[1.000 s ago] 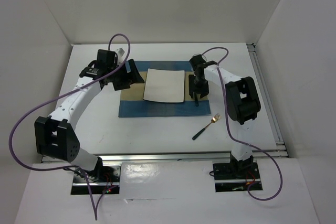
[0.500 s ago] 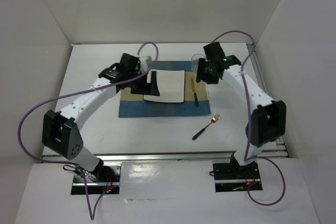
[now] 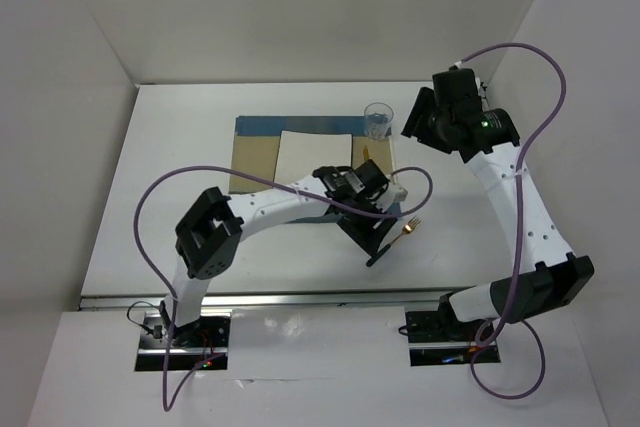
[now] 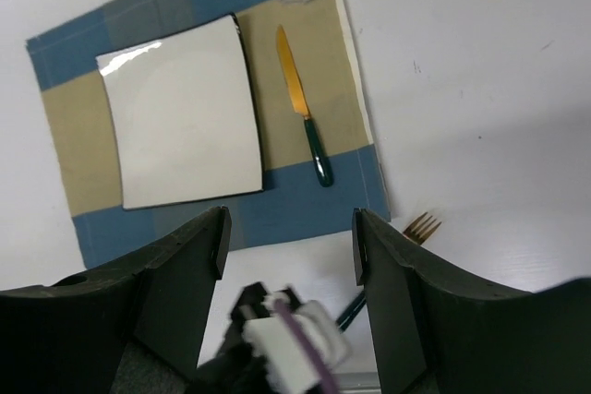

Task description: Set the dinner table for one person

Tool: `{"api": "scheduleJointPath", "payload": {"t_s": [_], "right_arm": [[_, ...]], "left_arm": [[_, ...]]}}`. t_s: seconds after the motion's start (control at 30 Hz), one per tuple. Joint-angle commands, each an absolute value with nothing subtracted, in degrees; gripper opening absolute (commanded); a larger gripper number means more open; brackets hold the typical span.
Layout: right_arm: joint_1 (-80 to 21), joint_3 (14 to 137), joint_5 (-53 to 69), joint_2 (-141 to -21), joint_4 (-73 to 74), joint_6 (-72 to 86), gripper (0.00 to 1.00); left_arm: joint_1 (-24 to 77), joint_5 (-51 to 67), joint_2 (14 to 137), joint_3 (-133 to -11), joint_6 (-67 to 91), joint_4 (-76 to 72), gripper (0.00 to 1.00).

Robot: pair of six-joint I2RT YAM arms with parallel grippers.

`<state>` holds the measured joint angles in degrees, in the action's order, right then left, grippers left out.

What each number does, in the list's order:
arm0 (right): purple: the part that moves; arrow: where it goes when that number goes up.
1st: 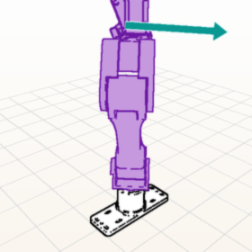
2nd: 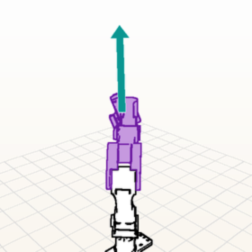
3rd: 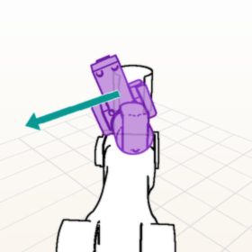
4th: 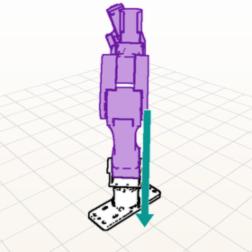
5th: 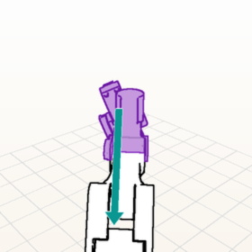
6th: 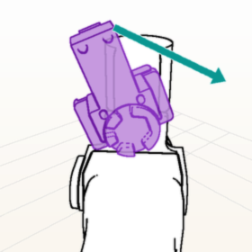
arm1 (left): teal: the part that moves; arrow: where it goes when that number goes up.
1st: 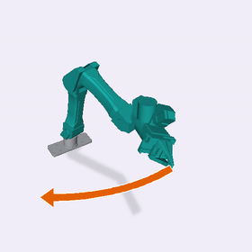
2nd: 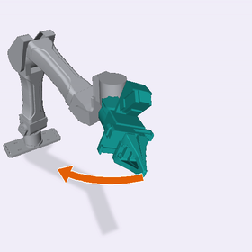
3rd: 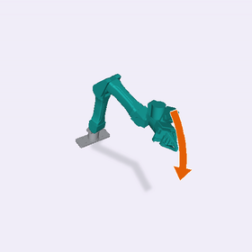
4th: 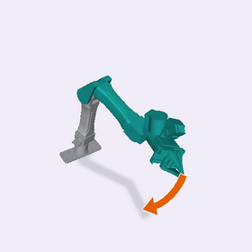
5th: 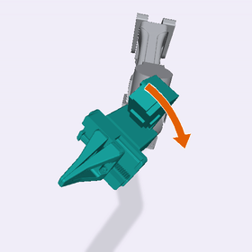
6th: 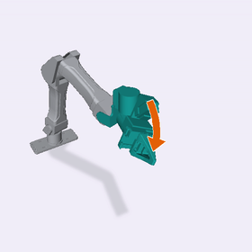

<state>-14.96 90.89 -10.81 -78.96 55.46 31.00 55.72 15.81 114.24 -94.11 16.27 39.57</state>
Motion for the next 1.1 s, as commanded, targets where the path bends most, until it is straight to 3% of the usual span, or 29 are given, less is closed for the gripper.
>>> {"api": "scheduleJointPath", "payload": {"t_s": [0.0,0.37,0.43,0.83,1.0,1.07], "right_arm": [[-14.68,94.83,-11.08,-76.21,58.18,32.96,0.67],[-14.15,95.98,-11.60,-72.86,59.94,32.44,0.68],[-14.15,96.59,-12.13,-72.86,60.56,31.91,0.68],[-14.15,98.52,-12.47,-71.71,61.70,29.36,0.68],[-14.15,99.05,-13.01,-71.72,61.08,28.30,0.68],[-14.15,99.05,-13.01,-71.72,60.39,28.30,0.68]], "left_arm": [[58.61,12.32,119.07,-100.27,14.15,41.21,0.73],[62.40,6.24,125.06,-101.69,17.31,36.31,0.70],[62.40,3.70,125.95,-101.69,18.27,36.30,0.63],[65.65,-3.08,132.10,-104.76,18.72,36.47,0.63],[65.65,-4.30,133.33,-104.77,20.91,38.32,0.44],[65.65,-5.62,133.33,-104.77,20.92,39.02,0.43]]}}
